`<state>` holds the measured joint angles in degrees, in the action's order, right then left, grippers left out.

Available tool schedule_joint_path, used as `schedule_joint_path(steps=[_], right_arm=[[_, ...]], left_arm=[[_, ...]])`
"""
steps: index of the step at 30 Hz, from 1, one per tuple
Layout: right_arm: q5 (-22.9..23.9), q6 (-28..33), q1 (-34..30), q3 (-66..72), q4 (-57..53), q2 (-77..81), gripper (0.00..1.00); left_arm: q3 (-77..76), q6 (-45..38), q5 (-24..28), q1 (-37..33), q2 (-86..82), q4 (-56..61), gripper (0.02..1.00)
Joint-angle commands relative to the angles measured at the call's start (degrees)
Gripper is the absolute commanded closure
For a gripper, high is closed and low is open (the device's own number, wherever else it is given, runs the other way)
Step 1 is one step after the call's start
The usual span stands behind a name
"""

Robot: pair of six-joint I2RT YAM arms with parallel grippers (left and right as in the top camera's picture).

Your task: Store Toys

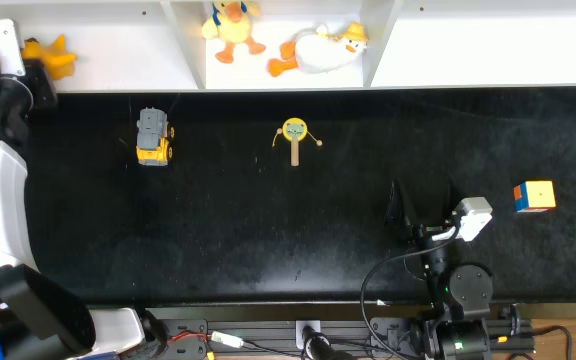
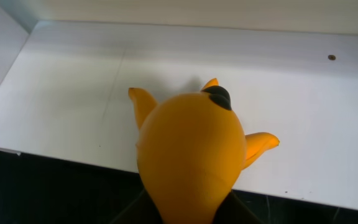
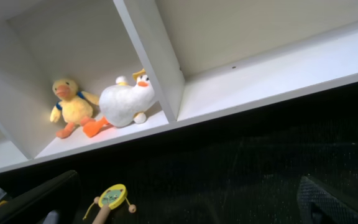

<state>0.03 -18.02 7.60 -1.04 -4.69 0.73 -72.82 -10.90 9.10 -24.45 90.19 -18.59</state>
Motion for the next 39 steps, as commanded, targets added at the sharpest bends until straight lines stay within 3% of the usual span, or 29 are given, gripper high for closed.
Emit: schedule_joint_path(steps=[1,6,22,26,34,39], right_arm=[[0.24,-0.2,0.26,0.79,0.28,-0.52,0.005],[0.22,-0.2,0.26,0.79,0.26,-0.52,0.007],[0.22,-0.2,0.26,0.76,0.28,-0.52,0.005],[0.22,-0.2,0.26,0.79,0.28,-0.52,0.007],[0.22,-0.2,0.26,0.79,0.26,-0.52,0.005],[0.22,-0.2,0.26,0.79,0.28,-0.52,0.005]], left_arm=[[-1.88,4.11,-2.32,0.2,0.68,-0.17,0.862],[-5.49,4.96,-4.15,0.2,3.21,-3.76,0.877],[-12.55,5.4,-2.54,0.5,12.35,-7.5,0.879],[-12.55,5.38,-2.99,1.75,12.44,-6.84,0.809],[-12.55,7.98,-15.63,5.84,12.44,-6.16,0.805],[-12.55,8.02,-18.21,6.84,12.44,-5.73,0.814]])
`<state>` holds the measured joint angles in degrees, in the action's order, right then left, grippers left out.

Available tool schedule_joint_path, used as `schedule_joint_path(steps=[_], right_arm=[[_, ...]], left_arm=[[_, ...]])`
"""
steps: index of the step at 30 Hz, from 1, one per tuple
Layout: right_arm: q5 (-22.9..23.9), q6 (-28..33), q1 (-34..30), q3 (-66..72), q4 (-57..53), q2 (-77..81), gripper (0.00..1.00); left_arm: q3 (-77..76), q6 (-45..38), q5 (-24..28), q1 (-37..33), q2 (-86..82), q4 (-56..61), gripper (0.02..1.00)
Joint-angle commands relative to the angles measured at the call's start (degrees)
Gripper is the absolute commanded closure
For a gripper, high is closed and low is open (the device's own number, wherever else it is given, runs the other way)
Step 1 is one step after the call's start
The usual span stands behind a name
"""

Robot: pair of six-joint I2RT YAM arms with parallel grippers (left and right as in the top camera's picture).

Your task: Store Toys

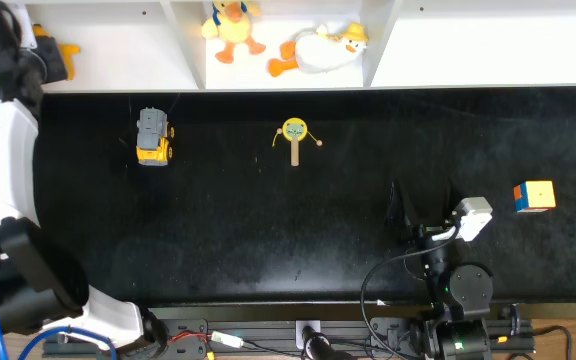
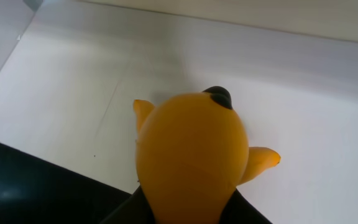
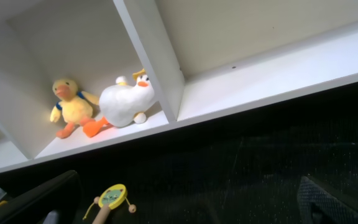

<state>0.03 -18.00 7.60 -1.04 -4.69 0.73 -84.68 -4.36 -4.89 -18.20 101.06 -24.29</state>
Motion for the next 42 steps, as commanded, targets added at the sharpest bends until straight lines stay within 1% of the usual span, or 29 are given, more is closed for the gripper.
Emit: schedule_joint_path(steps=[1,4,5,10,12,14,18,23,26,28,30,32,37,42], right_arm=[[0.22,-0.22,0.26,0.79,0.26,-0.52,0.007],[0.22,-0.22,0.26,0.79,0.28,-0.52,0.005],[0.22,-0.22,0.26,0.79,0.26,-0.52,0.005],[0.22,-0.22,0.26,0.79,0.28,-0.52,0.005],[0.22,-0.22,0.26,0.79,0.26,-0.52,0.005],[0.22,-0.22,0.26,0.79,0.28,-0.52,0.005],[0.22,-0.22,0.26,0.79,0.28,-0.52,0.005],[0.22,-0.22,0.26,0.79,0.28,-0.52,0.005],[0.22,-0.22,0.26,0.79,0.26,-0.52,0.007],[0.22,-0.22,0.26,0.79,0.26,-0.52,0.007],[0.22,-0.22,0.26,0.79,0.26,-0.52,0.007],[0.22,-0.22,0.26,0.79,0.28,-0.52,0.007],[0.22,-0.22,0.26,0.79,0.26,-0.52,0.005],[0.22,-0.22,0.26,0.79,0.28,-0.52,0.005]], left_arm=[[-0.68,1.49,-4.26,0.59,1.57,-0.02,0.814],[-0.68,1.49,-4.24,0.31,1.6,0.04,0.803],[-0.68,1.46,-4.22,0.24,1.6,0.04,0.779],[-0.68,1.46,-4.15,0.22,1.6,0.07,0.619],[-0.68,1.46,-3.5,0.22,1.6,0.07,0.531],[-0.68,1.46,-2.43,0.22,1.6,0.07,0.518],[-0.68,1.49,-1.16,0.22,1.57,0.15,0.45],[-0.68,1.46,-1.16,0.22,1.55,0.15,0.29],[-0.68,1.46,-1.16,0.22,1.51,0.09,0.24],[-0.68,1.46,-1.16,0.22,1.4,-0.04,0.165],[-0.68,1.46,-1.16,0.22,1.14,-0.26,0.134],[-0.68,1.46,-1.16,0.22,0.57,-0.66,0.06],[-0.68,1.46,-1.18,0.22,-1.46,-1.7,0.02],[-0.68,1.44,-1.18,0.22,-3.58,-3.08,0.02]])
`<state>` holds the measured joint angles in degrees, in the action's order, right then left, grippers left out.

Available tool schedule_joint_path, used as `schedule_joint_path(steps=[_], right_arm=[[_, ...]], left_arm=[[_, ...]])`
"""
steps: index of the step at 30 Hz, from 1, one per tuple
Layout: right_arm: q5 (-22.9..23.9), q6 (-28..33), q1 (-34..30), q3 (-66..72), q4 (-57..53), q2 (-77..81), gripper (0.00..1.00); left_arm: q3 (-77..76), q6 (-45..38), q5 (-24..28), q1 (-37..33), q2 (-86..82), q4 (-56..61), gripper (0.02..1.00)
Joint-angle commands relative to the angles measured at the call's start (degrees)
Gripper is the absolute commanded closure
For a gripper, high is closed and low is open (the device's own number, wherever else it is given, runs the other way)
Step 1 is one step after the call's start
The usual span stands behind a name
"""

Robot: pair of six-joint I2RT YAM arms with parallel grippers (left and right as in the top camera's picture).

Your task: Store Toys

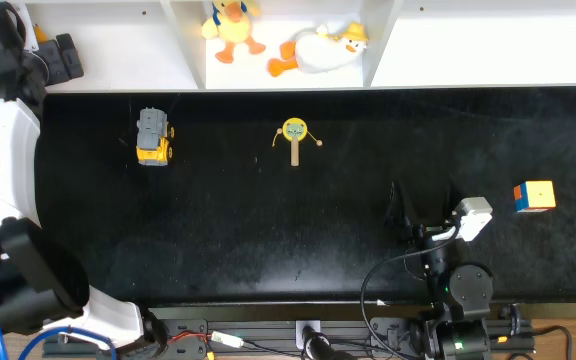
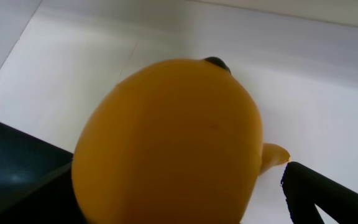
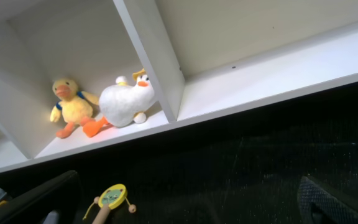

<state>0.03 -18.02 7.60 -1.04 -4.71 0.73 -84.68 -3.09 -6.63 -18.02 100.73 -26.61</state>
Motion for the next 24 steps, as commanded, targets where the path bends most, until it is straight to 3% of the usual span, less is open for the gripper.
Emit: schedule_joint_path(steps=[1,17,24], right_arm=[[0.22,-0.2,0.26,0.79,0.28,-0.52,0.005],[0.22,-0.2,0.26,0.79,0.31,-0.52,0.005],[0.22,-0.2,0.26,0.79,0.28,-0.52,0.007]], left_arm=[[-0.68,0.17,0.57,0.04,-3.58,-1.05,0.02],[-0.68,0.22,0.61,0.02,-10.86,-12.35,0.023],[-0.61,0.2,5.97,0.04,-18.97,-21.27,0.023]])
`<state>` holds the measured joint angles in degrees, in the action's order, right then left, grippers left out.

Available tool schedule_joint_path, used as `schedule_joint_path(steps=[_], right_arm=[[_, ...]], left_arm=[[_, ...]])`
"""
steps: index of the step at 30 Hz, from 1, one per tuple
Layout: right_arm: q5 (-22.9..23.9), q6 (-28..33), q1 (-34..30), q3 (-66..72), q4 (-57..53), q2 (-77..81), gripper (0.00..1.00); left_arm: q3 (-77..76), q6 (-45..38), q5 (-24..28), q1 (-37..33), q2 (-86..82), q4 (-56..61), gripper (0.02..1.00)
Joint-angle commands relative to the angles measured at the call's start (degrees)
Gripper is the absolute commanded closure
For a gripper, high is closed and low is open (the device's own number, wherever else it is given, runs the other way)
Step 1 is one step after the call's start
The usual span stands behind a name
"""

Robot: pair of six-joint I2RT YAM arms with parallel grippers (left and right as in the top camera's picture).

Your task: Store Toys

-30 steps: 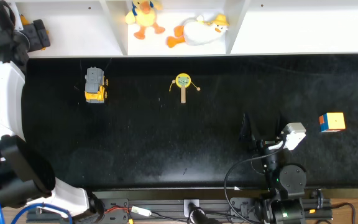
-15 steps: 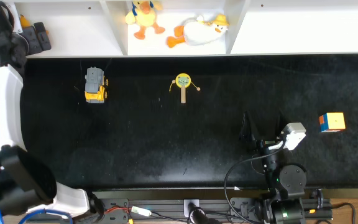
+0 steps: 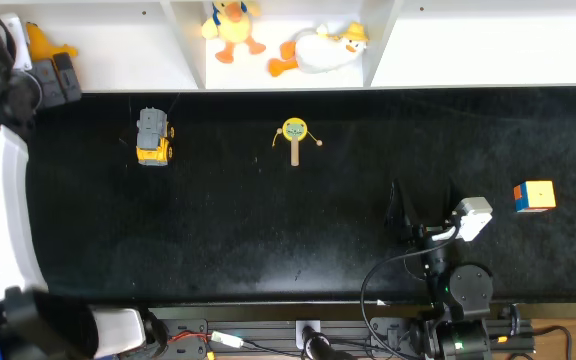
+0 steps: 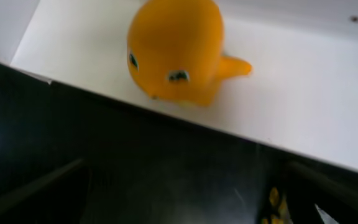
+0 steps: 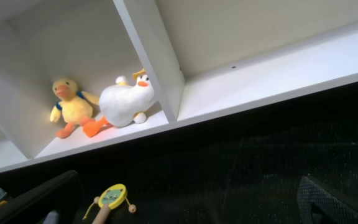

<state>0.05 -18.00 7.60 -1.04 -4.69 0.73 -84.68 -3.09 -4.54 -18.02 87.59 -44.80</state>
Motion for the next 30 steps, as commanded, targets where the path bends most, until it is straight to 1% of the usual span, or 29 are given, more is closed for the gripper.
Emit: schedule_joint_path(steps=[1,4,10,20,25,30], right_arm=[[0.2,-0.22,0.26,0.79,0.28,-0.52,0.005],[0.2,-0.22,0.26,0.79,0.28,-0.52,0.005],[0.2,-0.22,0.26,0.79,0.28,-0.52,0.005],[0.2,-0.22,0.26,0.79,0.26,-0.52,0.007],[0.2,-0.22,0.26,0.79,0.26,-0.52,0.005],[0.2,-0.22,0.26,0.79,0.26,-0.52,0.005]], left_arm=[[-0.44,0.17,4.96,0.04,-6.97,-4.13,0.02],[1.6,-0.48,8.87,0.46,-10.51,-6.8,0.02],[12.48,-2.91,12.66,4.09,-16.59,-5.51,0.02],[32.26,-3.21,11.82,13.75,-17.51,5.57,0.023],[39.12,-2.6,9.55,16.15,-16.92,13.05,0.02],[42.01,-2.6,9.6,17.09,-13.81,19.82,0.02]])
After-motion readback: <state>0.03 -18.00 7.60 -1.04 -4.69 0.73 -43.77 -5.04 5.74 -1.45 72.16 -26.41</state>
